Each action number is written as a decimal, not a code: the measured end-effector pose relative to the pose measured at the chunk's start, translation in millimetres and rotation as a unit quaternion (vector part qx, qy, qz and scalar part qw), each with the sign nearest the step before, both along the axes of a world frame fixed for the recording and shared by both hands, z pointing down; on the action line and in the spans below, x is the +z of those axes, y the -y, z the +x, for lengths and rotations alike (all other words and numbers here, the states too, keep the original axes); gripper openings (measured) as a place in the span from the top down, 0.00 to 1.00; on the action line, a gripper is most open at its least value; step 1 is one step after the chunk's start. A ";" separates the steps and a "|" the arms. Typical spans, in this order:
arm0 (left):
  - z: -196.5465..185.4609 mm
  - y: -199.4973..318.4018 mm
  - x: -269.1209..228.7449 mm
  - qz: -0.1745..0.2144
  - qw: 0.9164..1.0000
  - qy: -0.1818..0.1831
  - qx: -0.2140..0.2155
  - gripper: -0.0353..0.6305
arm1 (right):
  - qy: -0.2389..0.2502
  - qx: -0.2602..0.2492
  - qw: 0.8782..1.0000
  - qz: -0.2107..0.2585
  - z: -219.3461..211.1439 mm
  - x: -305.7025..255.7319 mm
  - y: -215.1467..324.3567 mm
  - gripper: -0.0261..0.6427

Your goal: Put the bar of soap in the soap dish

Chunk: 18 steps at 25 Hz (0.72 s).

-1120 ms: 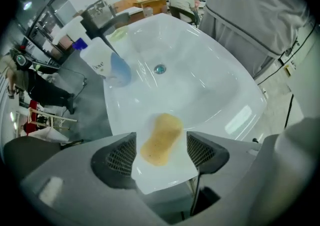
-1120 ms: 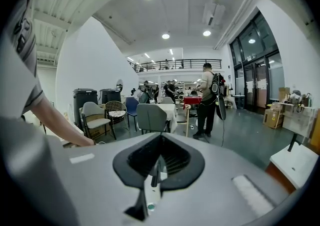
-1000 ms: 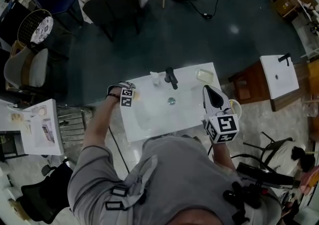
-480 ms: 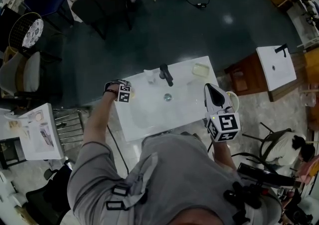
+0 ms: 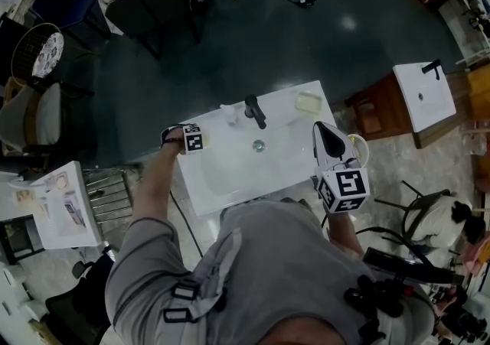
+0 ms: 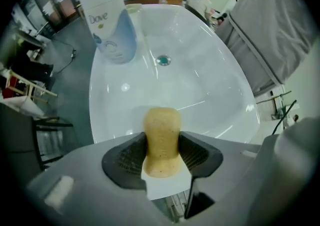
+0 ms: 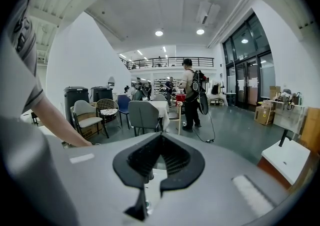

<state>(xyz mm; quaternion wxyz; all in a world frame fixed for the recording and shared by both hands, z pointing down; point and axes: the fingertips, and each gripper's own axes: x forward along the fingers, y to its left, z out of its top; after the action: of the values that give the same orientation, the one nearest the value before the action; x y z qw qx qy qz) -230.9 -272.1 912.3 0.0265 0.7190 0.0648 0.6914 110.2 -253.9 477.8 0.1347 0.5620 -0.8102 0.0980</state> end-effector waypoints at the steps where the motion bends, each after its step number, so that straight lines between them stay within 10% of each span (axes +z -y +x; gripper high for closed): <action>1: 0.5 1.6 0.1 0.002 1.000 -0.004 -0.013 0.65 | 0.000 0.000 1.000 0.001 -0.5 0.5 0.7 0.96; 18: 1.5 -28.7 0.6 0.004 0.993 -0.014 -0.117 0.65 | -0.002 -0.018 1.000 -0.011 -10.6 3.8 -12.6 0.96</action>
<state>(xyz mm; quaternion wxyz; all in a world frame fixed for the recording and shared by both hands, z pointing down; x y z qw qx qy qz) -229.4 -243.4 912.9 0.1033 0.7317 -0.0216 0.6734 99.5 -241.4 481.6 0.1440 0.5461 -0.8188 0.1034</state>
